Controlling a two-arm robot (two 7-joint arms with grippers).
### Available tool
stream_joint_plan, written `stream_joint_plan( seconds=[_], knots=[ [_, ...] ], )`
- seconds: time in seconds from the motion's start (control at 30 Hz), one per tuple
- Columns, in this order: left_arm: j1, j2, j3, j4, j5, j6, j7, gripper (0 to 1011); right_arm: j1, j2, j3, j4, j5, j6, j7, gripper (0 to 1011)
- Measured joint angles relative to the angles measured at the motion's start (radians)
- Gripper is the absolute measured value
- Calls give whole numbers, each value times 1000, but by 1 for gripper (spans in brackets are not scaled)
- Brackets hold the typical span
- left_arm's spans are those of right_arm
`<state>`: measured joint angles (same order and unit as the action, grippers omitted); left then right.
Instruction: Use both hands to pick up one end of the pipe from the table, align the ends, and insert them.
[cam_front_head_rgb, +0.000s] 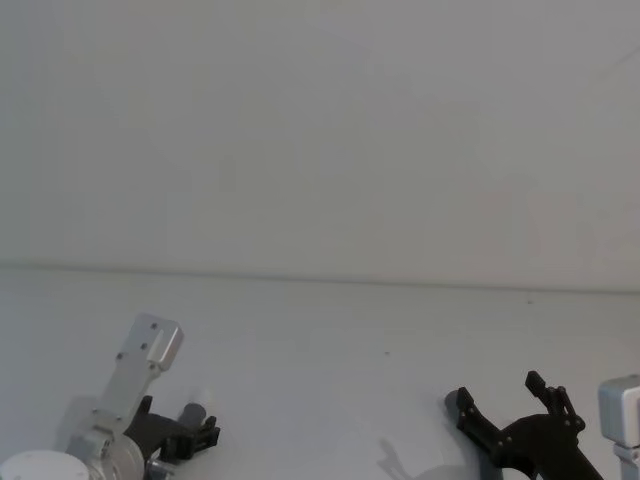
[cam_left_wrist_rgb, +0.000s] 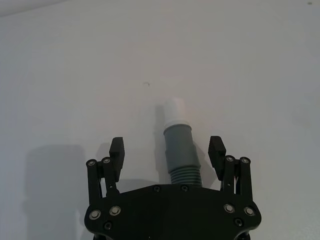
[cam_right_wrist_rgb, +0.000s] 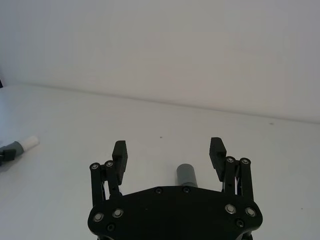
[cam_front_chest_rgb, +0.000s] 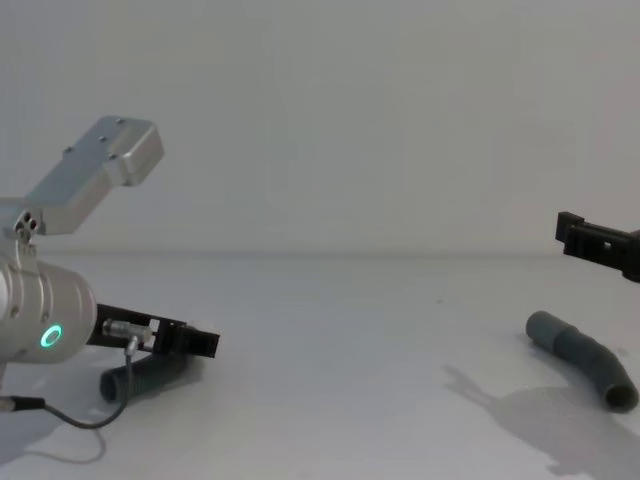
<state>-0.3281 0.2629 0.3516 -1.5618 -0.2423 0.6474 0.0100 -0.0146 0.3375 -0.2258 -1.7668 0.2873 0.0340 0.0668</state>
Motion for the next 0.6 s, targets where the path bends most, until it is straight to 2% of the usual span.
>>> stream_joint_plan(
  seconds=[0.23,0.6],
  knots=[
    [-16,-4,3,26,3,-7,-18,1001,0,0,0,0,0,0,0,1000],
    [-11,-24,-18,47,-6,-22,-23,1001,0,0,0,0,0,0,0,1000]
  ],
)
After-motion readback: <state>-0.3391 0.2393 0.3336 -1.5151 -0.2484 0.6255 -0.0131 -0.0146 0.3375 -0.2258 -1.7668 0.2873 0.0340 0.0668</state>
